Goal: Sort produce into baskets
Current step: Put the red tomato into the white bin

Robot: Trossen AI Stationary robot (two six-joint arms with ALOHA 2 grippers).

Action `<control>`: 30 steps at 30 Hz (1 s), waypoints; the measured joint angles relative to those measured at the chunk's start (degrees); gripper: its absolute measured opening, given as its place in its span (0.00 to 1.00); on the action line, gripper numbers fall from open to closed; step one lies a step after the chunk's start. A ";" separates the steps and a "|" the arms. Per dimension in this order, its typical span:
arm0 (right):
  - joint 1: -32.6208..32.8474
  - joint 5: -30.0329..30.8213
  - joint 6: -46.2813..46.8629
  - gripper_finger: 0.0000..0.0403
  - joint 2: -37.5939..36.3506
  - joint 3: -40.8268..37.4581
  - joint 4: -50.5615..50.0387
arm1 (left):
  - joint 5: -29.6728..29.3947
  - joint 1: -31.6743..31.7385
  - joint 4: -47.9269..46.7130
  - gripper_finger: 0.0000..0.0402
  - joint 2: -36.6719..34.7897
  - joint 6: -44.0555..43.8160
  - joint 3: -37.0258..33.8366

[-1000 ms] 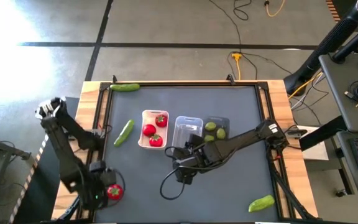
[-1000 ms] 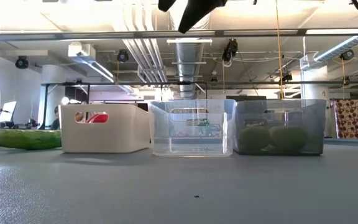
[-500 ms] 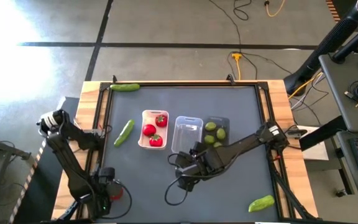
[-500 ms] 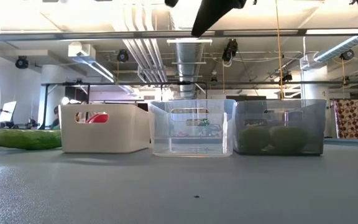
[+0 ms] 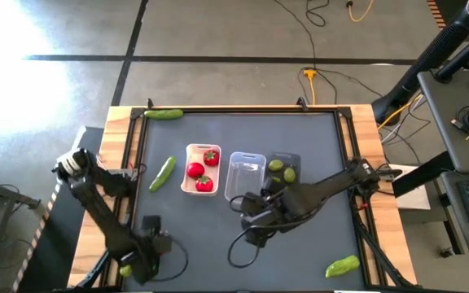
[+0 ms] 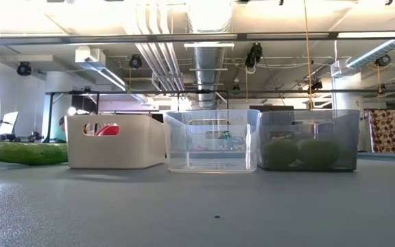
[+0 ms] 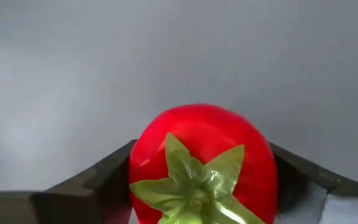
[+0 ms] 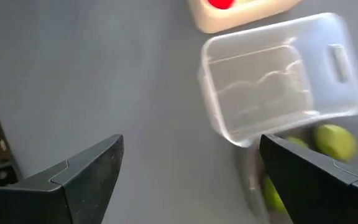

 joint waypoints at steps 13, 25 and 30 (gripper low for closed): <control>-2.55 14.19 -9.26 0.91 -14.50 0.19 -7.36 | -17.25 53.68 1.25 0.69 -17.91 38.59 2.52; -2.78 15.28 -10.32 0.91 -28.39 -14.47 -7.35 | -4.61 72.30 10.06 0.69 -10.50 41.76 0.82; -2.78 15.25 -10.39 0.91 -34.90 -20.45 -7.30 | -4.13 71.92 9.92 0.69 -7.02 38.06 0.80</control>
